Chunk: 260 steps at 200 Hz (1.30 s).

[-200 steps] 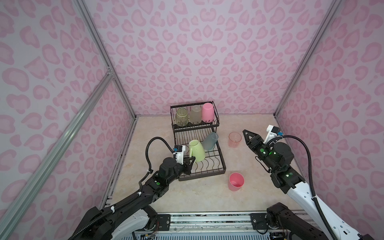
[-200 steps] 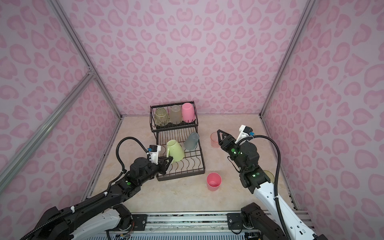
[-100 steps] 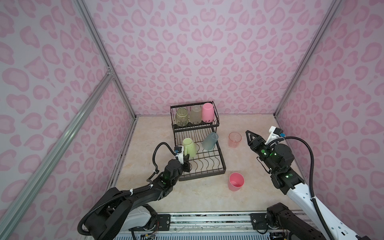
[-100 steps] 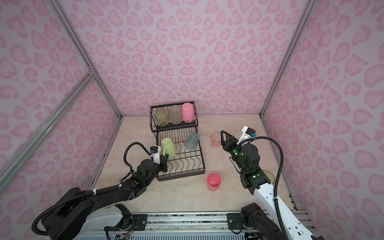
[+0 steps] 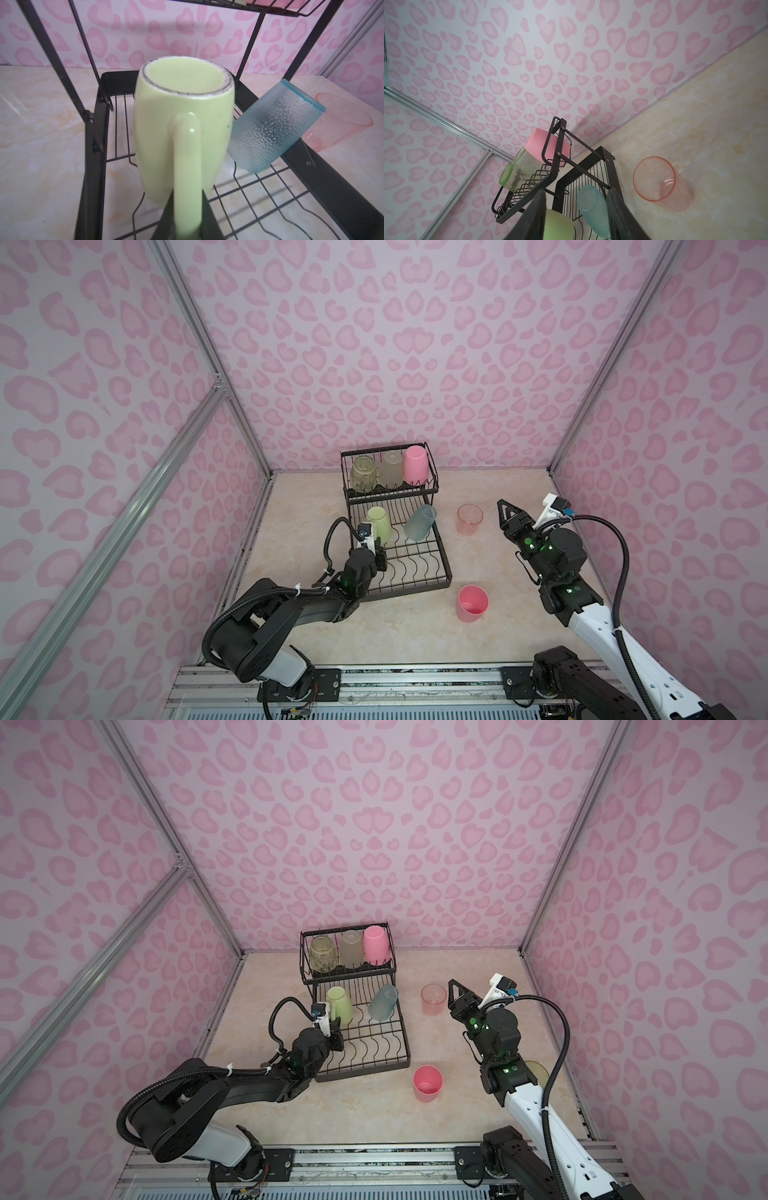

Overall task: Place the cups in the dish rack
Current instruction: 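Lower the light green mug into the rack's lower tier with the left gripper, then move the right gripper down onto the pink translucent cup while the left holds the mug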

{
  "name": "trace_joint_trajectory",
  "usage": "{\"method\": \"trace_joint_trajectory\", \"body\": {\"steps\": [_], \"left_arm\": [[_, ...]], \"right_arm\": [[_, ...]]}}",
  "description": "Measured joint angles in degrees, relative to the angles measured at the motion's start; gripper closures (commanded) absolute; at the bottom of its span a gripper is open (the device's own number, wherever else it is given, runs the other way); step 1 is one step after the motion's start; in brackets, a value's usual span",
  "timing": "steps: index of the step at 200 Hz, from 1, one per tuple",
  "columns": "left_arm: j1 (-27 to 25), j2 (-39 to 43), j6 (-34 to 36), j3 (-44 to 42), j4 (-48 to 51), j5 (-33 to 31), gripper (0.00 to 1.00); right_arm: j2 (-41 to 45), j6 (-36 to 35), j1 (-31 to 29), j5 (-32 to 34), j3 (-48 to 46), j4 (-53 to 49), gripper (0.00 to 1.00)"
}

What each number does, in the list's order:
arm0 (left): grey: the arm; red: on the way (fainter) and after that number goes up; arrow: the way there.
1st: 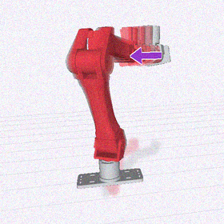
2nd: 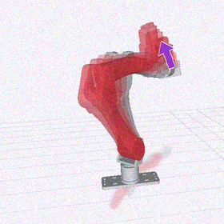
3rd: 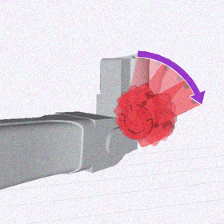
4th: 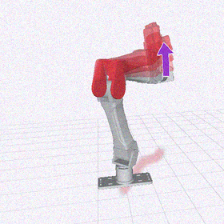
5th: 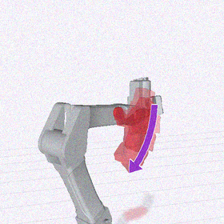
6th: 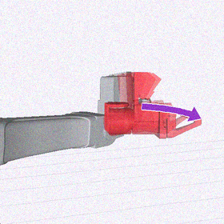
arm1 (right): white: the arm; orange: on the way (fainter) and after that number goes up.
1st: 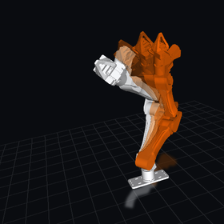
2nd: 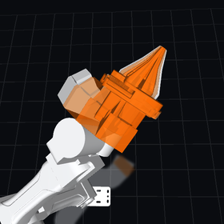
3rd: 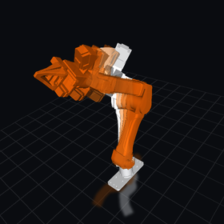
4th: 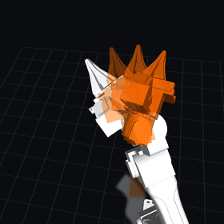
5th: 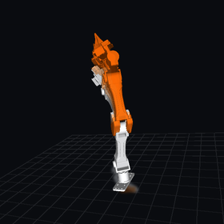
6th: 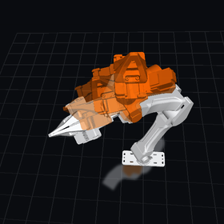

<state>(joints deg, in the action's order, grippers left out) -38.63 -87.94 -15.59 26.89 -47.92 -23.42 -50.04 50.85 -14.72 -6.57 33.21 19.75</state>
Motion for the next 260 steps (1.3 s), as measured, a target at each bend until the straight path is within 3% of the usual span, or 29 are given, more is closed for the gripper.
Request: {"method": "trace_joint_trajectory", "body": {"steps": [90,175,260], "left_arm": [[0.4,-12.7,1.2,10.1,-1.9,-1.4,0.87],[1.7,-15.5,-0.5,15.5,0.1,0.6,0.87],[2.2,-18.8,-2.6,17.5,3.1,0.9,0.87]], "right_arm": [[-4.0,3.3,4.6,-4.6,-2.3,6.6,0.54],[-6.6,5.6,7.2,-7.6,-3.7,10.4,0.54],[-3.9,4.1,7.3,-7.1,-5.4,10.5,0.54]]}}
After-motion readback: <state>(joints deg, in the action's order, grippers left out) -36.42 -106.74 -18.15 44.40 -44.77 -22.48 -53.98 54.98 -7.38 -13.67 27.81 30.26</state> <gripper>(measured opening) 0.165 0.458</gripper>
